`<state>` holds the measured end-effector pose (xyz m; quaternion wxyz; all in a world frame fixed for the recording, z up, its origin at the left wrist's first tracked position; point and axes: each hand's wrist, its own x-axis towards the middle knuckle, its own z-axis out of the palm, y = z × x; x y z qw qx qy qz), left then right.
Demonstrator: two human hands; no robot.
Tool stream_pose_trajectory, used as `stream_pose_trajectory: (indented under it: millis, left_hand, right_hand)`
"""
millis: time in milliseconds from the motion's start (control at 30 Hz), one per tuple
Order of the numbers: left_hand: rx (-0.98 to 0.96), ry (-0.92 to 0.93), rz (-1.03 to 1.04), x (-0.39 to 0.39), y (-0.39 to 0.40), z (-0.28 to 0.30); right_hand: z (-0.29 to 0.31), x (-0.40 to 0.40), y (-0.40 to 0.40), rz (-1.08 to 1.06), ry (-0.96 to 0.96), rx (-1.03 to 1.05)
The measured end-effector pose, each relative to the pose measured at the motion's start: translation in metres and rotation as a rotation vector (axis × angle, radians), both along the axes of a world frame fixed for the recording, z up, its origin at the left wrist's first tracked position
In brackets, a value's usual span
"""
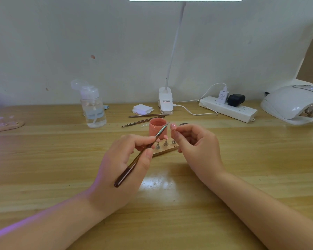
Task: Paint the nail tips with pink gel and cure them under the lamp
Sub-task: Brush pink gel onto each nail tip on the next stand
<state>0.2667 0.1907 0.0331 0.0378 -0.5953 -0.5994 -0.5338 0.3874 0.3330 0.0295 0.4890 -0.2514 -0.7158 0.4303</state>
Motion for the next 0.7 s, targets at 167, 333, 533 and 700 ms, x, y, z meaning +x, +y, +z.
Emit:
stream_pose_trajectory:
  millis: [167, 333, 533, 700]
  left_hand:
    - [-0.002, 0.022, -0.029, -0.0005, -0.0007, 0.0007]
    - [0.025, -0.031, -0.029, -0.0013, -0.0027, -0.0014]
    - [-0.032, -0.060, -0.027, -0.0005, 0.0003, 0.0001]
    - [0.008, -0.077, -0.041, -0.0010, -0.0017, 0.0003]
  right_hand:
    - [-0.0005, -0.0003, 0.0007, -0.022, -0.009, 0.026]
    - [-0.0015, -0.0008, 0.0027, -0.032, -0.016, 0.026]
    - [0.0002, -0.0005, 0.0005, -0.025, -0.030, 0.034]
    - [0.0019, 0.0006, -0.0010, 0.007, -0.011, 0.001]
